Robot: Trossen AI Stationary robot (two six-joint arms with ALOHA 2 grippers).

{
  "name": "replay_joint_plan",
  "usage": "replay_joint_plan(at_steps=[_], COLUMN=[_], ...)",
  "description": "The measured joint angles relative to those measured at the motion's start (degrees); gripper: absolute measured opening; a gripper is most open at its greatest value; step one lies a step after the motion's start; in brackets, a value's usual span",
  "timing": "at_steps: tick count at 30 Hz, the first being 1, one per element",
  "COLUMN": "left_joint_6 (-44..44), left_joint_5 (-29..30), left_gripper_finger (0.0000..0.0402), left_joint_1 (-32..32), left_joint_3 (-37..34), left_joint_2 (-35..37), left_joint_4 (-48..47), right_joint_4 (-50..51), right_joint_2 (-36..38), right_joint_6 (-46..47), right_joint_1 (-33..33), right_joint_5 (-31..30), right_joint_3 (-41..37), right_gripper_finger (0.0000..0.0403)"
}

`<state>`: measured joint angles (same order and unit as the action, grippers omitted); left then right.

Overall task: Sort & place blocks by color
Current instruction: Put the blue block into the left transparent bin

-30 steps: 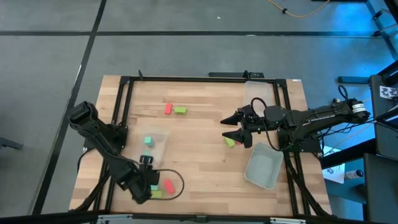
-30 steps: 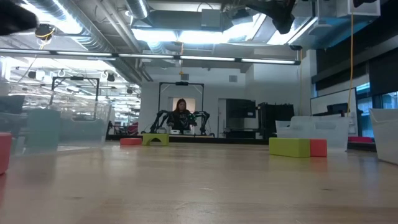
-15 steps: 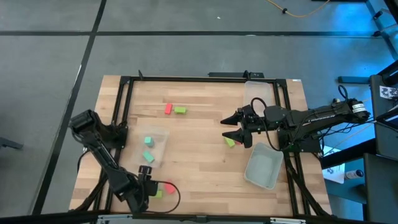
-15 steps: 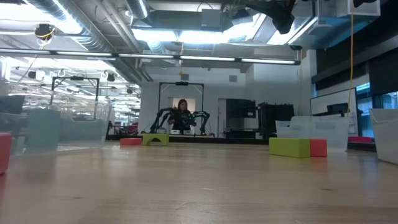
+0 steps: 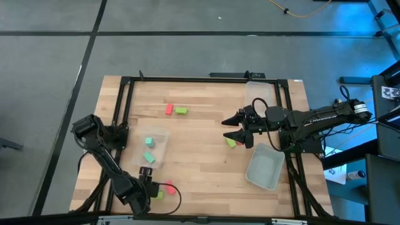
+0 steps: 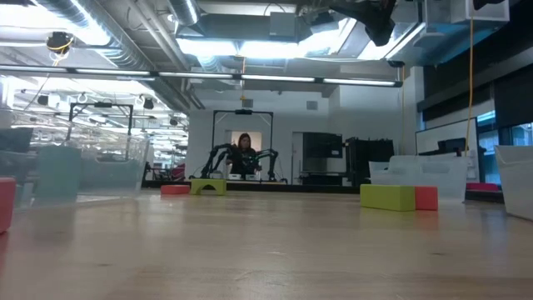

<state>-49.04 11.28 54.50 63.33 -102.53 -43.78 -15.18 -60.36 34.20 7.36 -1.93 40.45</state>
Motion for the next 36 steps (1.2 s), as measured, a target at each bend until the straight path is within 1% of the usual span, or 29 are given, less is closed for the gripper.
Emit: replay_joint_plan(at_steps=[6,12,17,20,24,25,30,34,36], left_joint_6=[-0.05,0.42,0.10,0.16,1.45,1.46,1.11,-0.01,-0.27], left_joint_5=[-0.74,-5.29,-5.62,-5.21,-5.32,-5.50,-5.23,-5.04,-5.01], left_gripper_finger=[0.0196,0.0196,0.0194,0.0175,0.0122,0.0114,0.0114,0.0114,0.0114], left_joint_1=[-0.57,-1.62,-1.68,-1.66,-1.66,-1.66,-1.60,-1.21,-0.85], left_joint_3=[-0.75,-3.09,-3.50,-3.54,-3.64,-3.65,-3.65,-3.66,-3.69], left_joint_2=[-0.38,-0.35,-0.23,-0.12,0.58,1.13,4.31,8.75,12.36], left_joint_4=[1.19,2.94,3.86,4.20,4.27,3.97,2.37,0.52,0.56], right_joint_4=[0.02,0.02,0.02,0.02,0.02,0.02,0.02,0.02,0.02], right_joint_2=[0.00,0.00,0.00,0.00,0.00,0.00,0.00,0.00,0.00], right_joint_6=[0.02,0.10,0.11,0.07,0.07,0.07,0.07,0.07,0.07], right_joint_1=[0.00,0.10,0.10,0.08,0.08,0.08,0.08,0.09,0.10], right_joint_5=[0.02,0.09,0.09,0.08,0.07,0.07,0.07,0.07,0.07], right_joint_3=[0.00,0.00,0.00,0.00,0.00,0.00,0.00,0.00,0.00], right_gripper_finger=[0.0368,0.0368,0.0368,0.0368,0.0368,0.0368,0.0368,0.0368,0.0368])
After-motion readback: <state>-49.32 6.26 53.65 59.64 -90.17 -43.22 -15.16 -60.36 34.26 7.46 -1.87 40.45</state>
